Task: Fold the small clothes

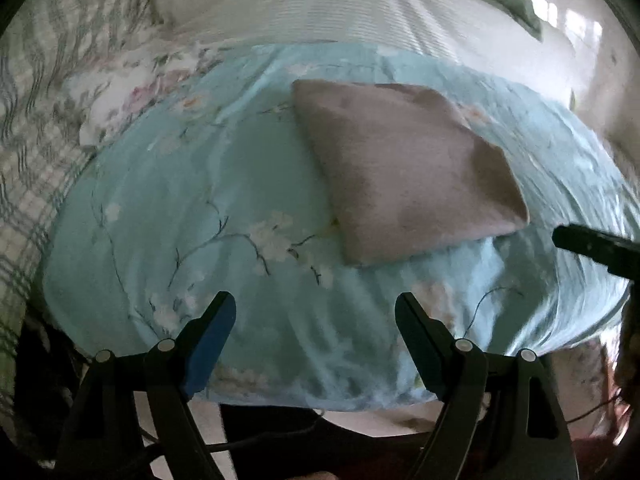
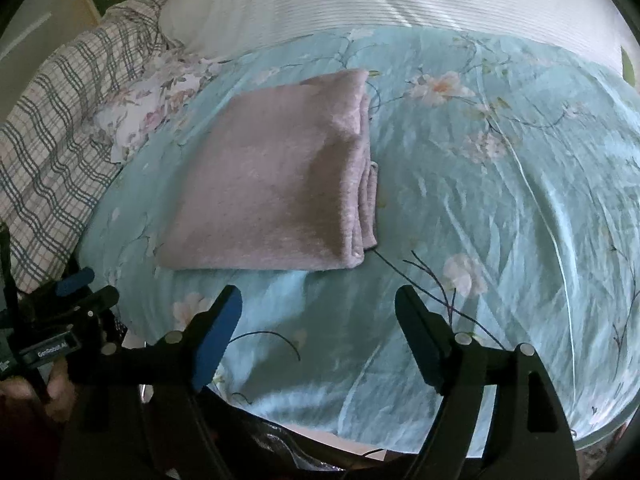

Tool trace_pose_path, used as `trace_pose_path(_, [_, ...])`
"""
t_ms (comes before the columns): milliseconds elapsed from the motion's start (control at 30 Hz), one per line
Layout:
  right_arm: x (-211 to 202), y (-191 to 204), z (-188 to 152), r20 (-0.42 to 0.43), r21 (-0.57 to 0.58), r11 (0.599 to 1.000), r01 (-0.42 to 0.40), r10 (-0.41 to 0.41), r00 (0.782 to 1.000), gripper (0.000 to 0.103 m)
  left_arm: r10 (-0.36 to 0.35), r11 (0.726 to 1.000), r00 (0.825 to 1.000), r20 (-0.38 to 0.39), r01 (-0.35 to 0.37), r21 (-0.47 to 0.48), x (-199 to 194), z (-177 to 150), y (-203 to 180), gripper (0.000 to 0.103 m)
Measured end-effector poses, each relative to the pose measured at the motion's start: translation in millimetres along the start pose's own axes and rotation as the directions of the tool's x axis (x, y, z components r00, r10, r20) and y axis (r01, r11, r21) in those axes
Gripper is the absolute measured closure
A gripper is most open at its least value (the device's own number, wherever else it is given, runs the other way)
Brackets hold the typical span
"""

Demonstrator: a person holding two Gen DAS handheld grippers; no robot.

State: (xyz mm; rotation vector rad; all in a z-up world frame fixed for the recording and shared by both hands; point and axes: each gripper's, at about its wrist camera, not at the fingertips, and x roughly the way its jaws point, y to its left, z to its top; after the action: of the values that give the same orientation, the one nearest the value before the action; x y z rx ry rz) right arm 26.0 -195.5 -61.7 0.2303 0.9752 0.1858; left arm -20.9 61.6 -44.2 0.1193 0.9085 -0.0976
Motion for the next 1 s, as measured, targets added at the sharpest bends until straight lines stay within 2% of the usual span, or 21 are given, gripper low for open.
trace_pose_path(100, [-6, 3, 4, 0.015, -0.026, 1.0, 0.002, -0.002, 1.0, 0.021, 0.023, 0.999, 0.997, 0.068, -0.024, 0.027, -11, 9, 0, 0.019])
trace_pose_path(167, [-11, 4, 8, 0.024, -0.036, 0.999, -0.005, 0.006, 1.0, 0.017, 0.021, 0.999, 0.996, 0.082, -0.025, 0.038, -16, 19, 3, 0.016])
trace_pose_path(333, [-22, 8, 22, 0.049, -0.062, 0.998, -0.019, 0.022, 0.999, 0.011, 0.004, 1.0, 0.998, 0.064, -0.004, -0.012, -15, 41, 17, 0.014])
trace_pose_path(467, [-15, 10, 29, 0.056, -0.073, 0.997, -0.023, 0.027, 0.998, 0.007, 0.064, 0.997, 0.995, 0.074, -0.062, -0.036, -2, 52, 22, 0.013])
trace_pose_path(567, [-4, 11, 35, 0.036, -0.077, 0.997, -0.026, 0.029, 0.999, 0.007, 0.085, 0.996, 0.995, 0.047, -0.084, -0.023, 12, 58, 19, 0.012])
trace_pose_path(767, [11, 20, 45, 0.015, -0.124, 0.992, -0.032, 0.034, 0.999, 0.007, 0.1, 0.994, 0.994, 0.05, -0.102, 0.025, 23, 66, 6, 0.012])
trace_pose_path(1000, [20, 22, 62, 0.01, -0.15, 0.988, -0.034, 0.036, 0.999, 0.006, 0.129, 0.991, 0.99, 0.054, -0.13, 0.032, 32, 81, -1, 0.012])
